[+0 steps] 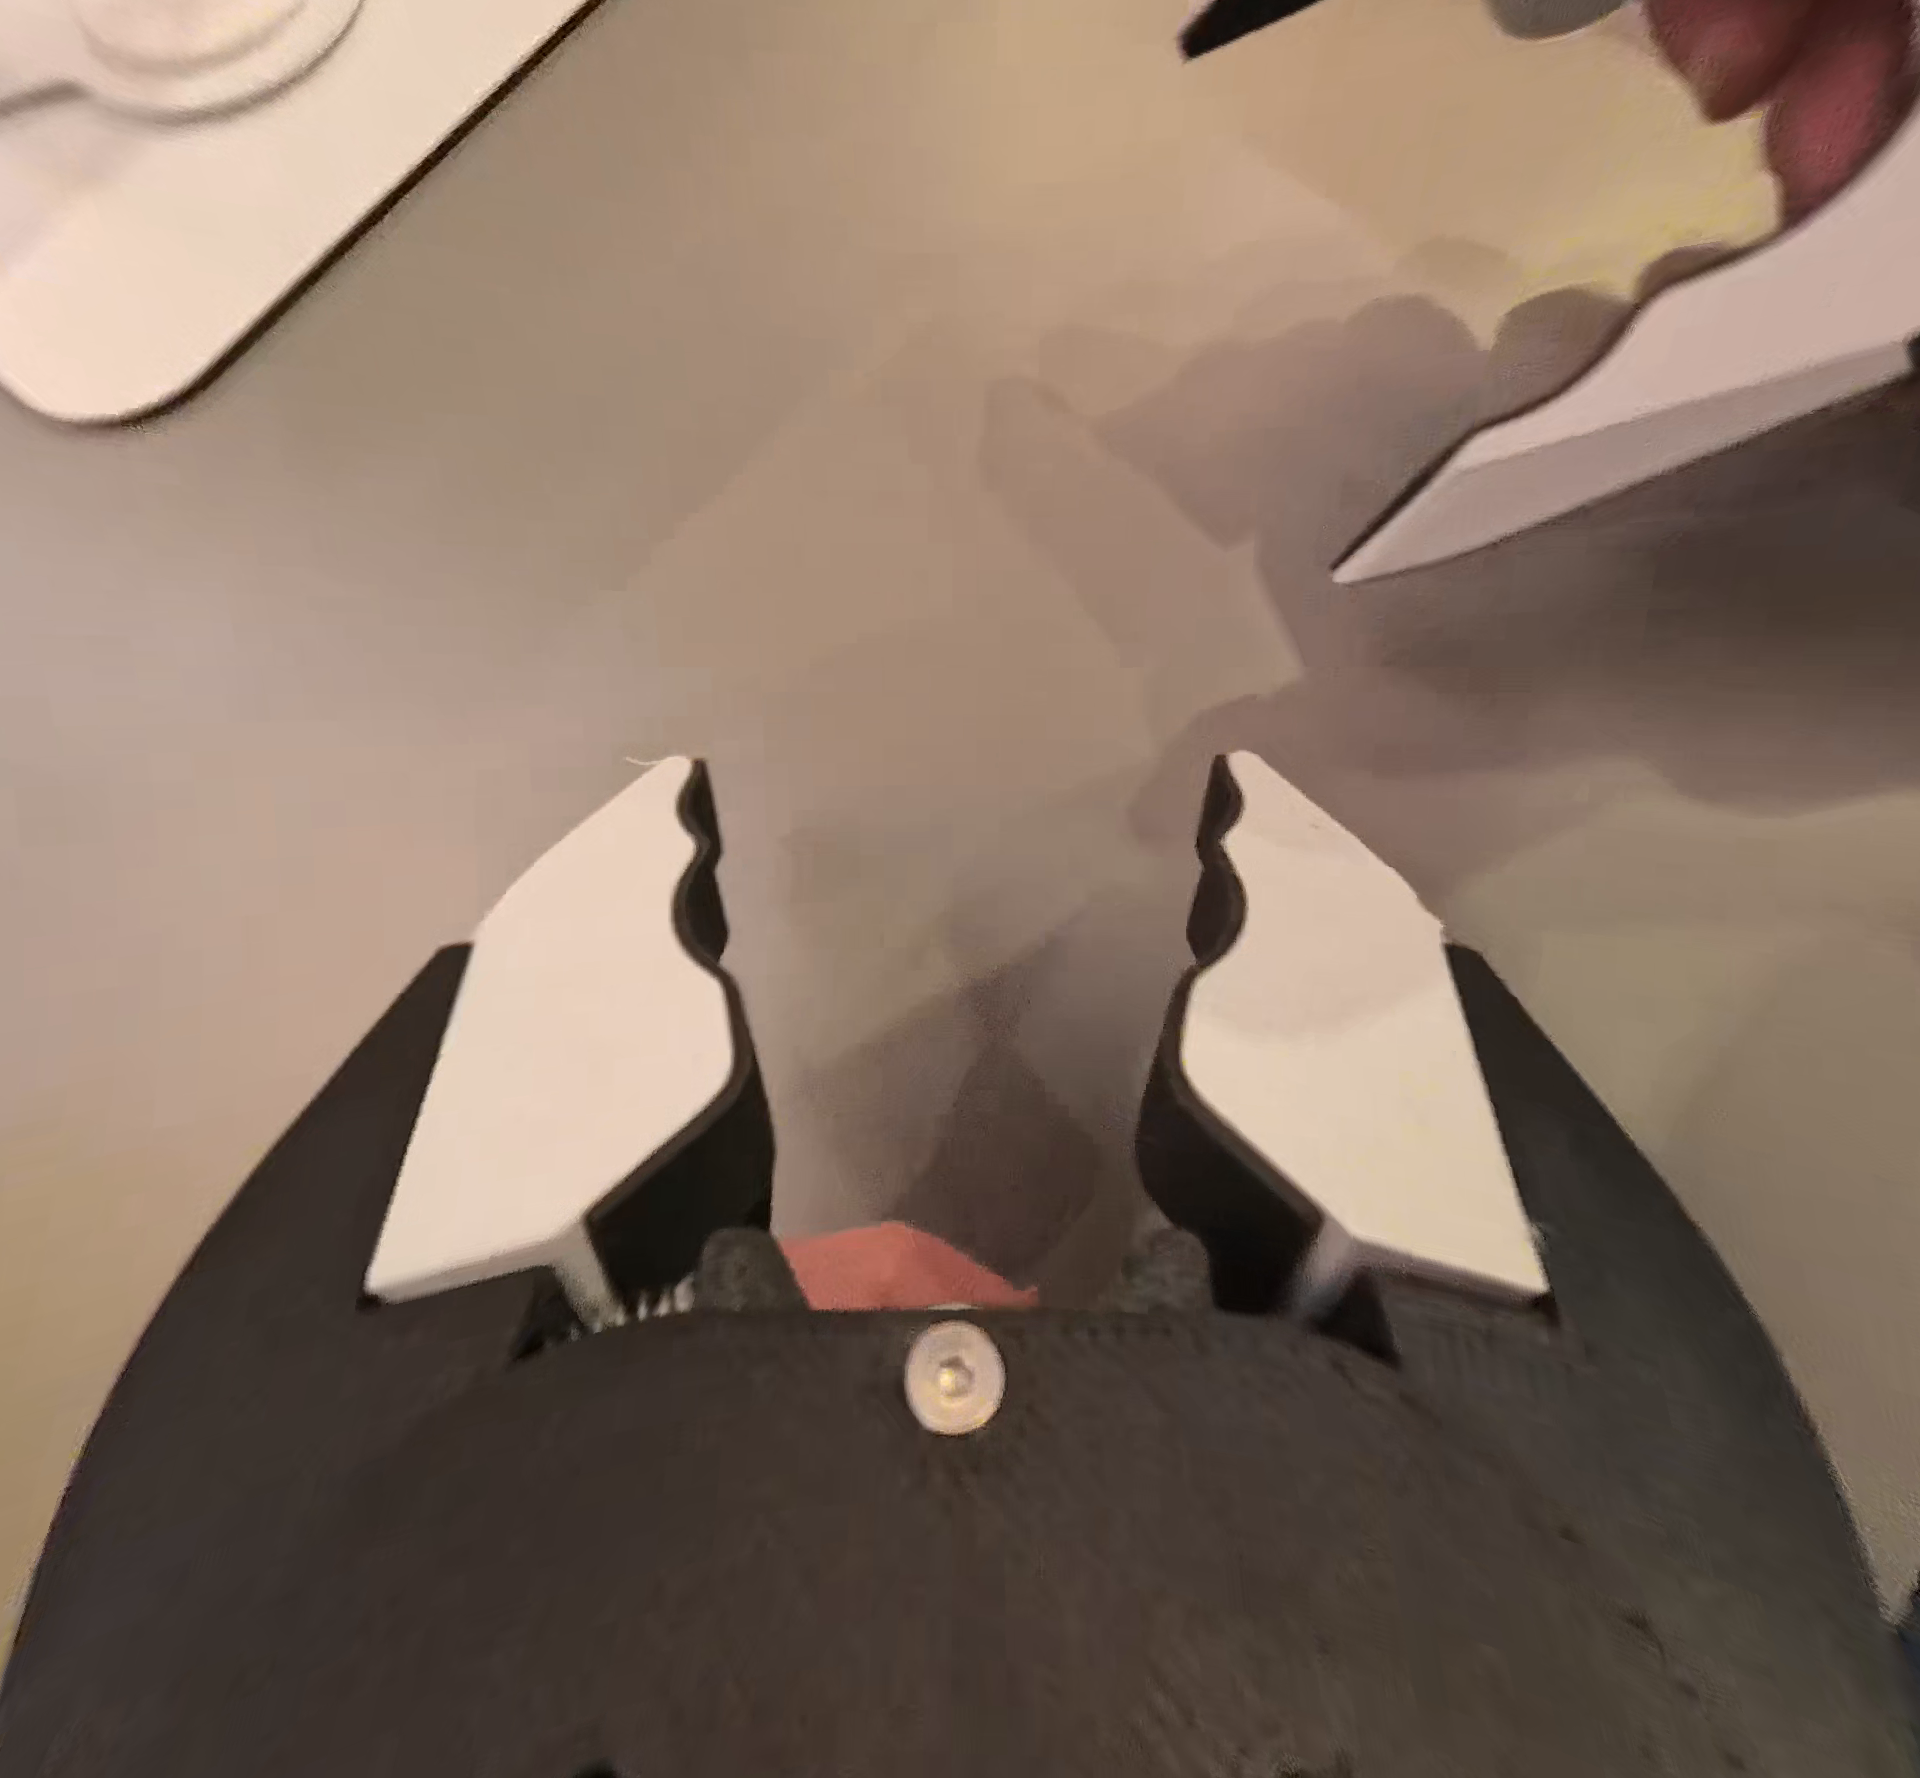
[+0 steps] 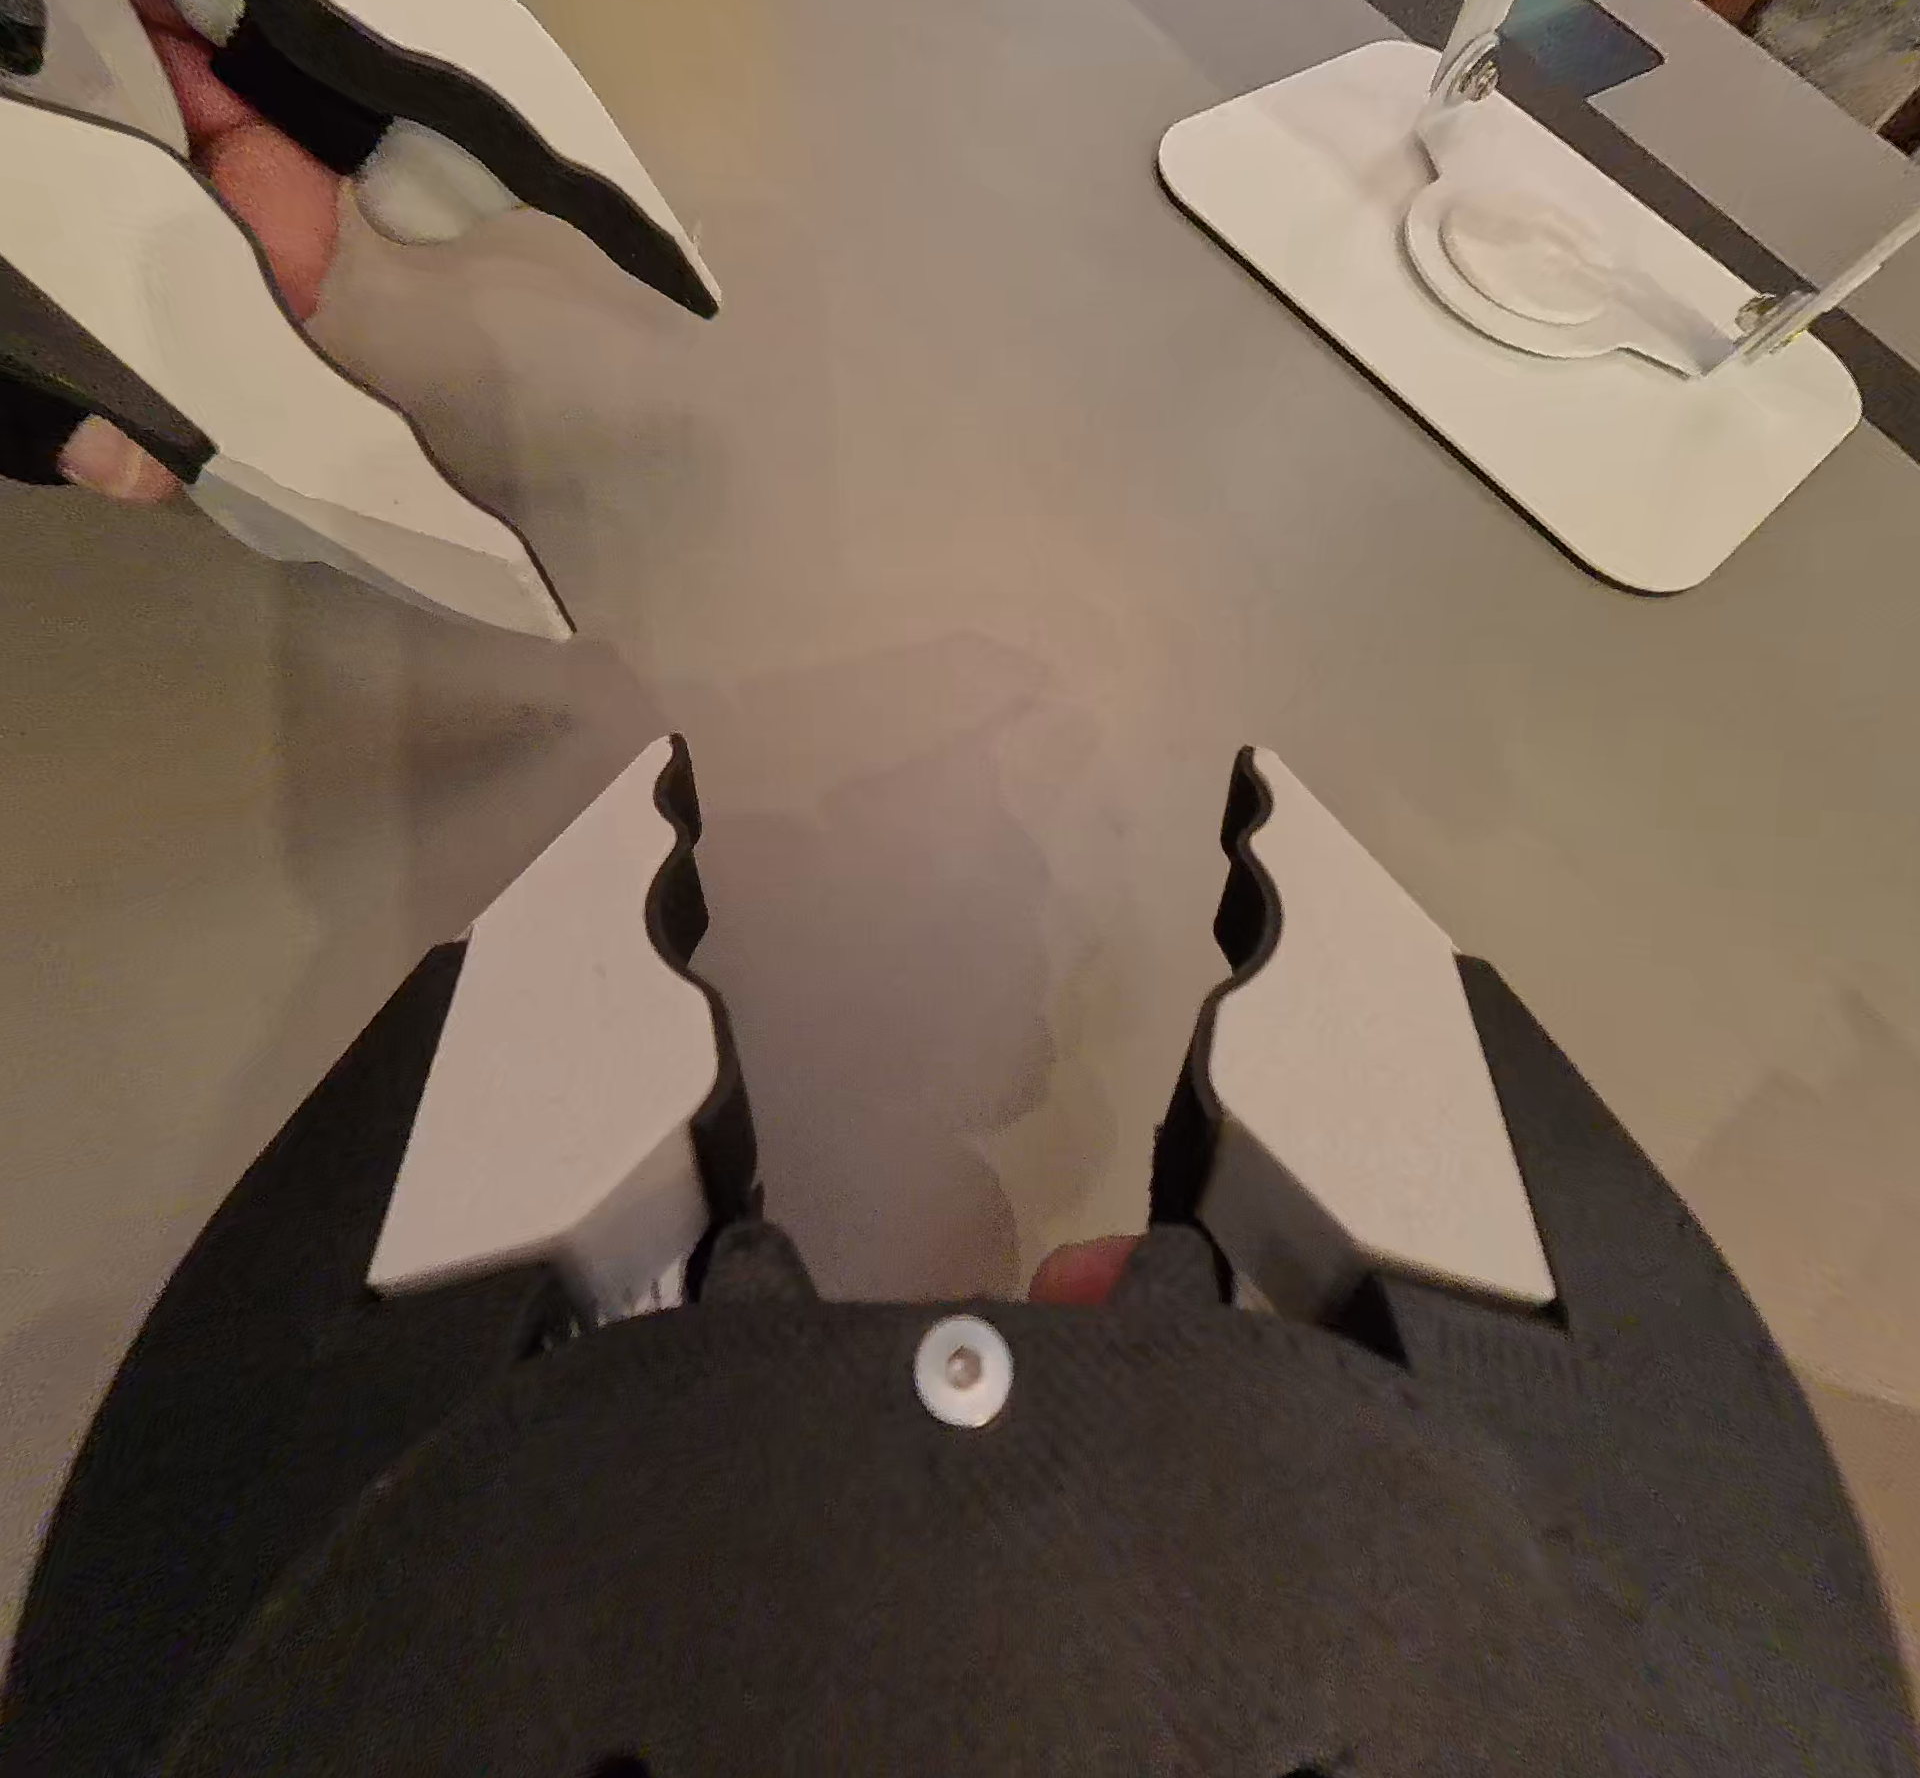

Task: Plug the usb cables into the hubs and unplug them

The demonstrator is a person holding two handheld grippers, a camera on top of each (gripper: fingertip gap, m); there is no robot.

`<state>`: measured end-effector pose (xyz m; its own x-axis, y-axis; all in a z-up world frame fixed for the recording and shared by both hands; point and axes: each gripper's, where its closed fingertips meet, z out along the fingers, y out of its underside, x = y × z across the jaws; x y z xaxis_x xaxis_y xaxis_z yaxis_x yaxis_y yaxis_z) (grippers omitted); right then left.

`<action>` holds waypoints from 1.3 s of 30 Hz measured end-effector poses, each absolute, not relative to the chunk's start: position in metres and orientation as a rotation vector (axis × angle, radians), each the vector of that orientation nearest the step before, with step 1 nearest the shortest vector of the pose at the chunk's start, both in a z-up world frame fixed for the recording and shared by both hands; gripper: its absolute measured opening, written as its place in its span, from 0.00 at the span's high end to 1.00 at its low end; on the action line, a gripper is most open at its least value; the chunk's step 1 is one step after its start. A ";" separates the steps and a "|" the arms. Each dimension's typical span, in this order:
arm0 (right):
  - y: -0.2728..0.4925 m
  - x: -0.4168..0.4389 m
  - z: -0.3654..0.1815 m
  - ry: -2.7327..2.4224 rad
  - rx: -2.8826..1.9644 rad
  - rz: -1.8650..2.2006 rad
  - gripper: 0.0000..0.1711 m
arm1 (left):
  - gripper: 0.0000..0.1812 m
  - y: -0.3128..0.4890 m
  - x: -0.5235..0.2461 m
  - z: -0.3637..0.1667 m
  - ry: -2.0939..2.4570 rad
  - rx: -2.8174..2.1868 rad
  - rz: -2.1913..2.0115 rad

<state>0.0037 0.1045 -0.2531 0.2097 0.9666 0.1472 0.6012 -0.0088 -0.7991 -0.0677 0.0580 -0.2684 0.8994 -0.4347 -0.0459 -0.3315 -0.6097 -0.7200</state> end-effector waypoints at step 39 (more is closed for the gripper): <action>0.104 -0.004 -0.277 -1.578 -1.696 0.538 0.45 | 0.74 -0.016 -0.435 -0.210 0.925 -2.699 0.445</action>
<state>-0.0036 0.1043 -0.2774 0.1534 0.9715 0.1805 0.6589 0.0356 -0.7514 -0.4350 -0.0159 -0.2096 0.7513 -0.5504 -0.3641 -0.6280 -0.7659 -0.1379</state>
